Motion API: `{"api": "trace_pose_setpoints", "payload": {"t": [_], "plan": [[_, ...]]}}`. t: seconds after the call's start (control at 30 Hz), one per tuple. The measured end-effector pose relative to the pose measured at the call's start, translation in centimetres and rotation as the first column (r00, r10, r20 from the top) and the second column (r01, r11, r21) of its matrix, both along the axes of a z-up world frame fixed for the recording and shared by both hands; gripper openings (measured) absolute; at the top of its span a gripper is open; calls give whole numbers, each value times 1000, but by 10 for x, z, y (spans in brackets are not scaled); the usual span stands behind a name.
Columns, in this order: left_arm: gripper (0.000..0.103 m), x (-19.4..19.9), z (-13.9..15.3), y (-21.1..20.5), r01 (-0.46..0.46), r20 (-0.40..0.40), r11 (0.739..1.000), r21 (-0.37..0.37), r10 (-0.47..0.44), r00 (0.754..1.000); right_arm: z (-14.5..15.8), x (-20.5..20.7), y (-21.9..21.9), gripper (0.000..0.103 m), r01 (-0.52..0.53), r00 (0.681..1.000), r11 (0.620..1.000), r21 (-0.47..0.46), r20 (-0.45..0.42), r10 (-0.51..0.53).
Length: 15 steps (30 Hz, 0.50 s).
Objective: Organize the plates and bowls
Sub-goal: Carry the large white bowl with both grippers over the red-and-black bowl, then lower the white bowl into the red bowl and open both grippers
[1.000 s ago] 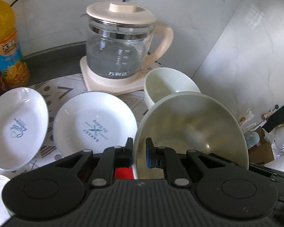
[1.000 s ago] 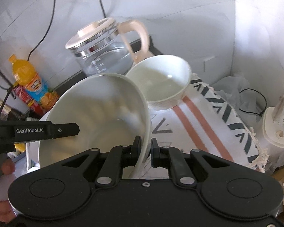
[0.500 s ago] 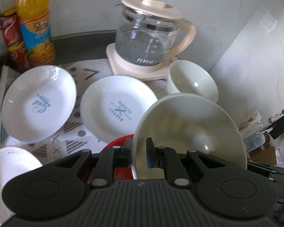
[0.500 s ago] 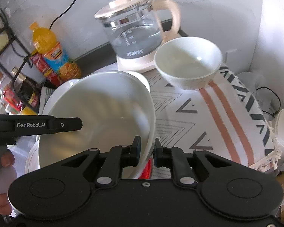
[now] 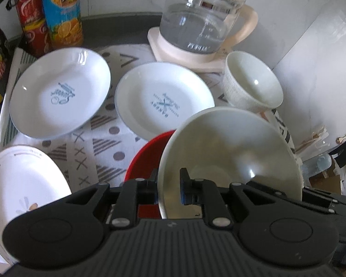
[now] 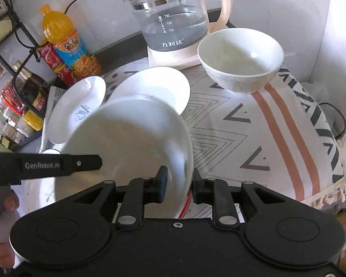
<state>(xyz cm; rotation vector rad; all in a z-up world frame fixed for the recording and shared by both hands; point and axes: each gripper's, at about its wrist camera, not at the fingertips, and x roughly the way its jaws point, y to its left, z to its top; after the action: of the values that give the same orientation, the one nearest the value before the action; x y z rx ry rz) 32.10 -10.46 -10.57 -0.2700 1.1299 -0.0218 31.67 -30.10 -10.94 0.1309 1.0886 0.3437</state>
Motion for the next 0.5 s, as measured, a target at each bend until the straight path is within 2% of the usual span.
{"api": "trace_pose_setpoints", "payload": {"t": [0.2,0.33,0.43,0.47,0.5], "plan": [[17,2,-13,6,-15,-42,998,57,17,999,2,5,2,28,-14,1000,1000,3,13,14],[18,3,-13,11,-6,-50,999,39,8,999,3,7,0,29,-8,1000,1000,15,15,8],[18,4,-9,13,-14,-60,999,35,16,998,8,7,-6,44,12,999,999,32,34,-13],[22,3,-6,14,-13,-50,999,38,15,999,9,8,-8,50,18,999,999,33,43,-20],[27,4,-3,14,-13,-35,999,46,15,999,11,8,-10,52,24,998,999,33,51,-25]]}}
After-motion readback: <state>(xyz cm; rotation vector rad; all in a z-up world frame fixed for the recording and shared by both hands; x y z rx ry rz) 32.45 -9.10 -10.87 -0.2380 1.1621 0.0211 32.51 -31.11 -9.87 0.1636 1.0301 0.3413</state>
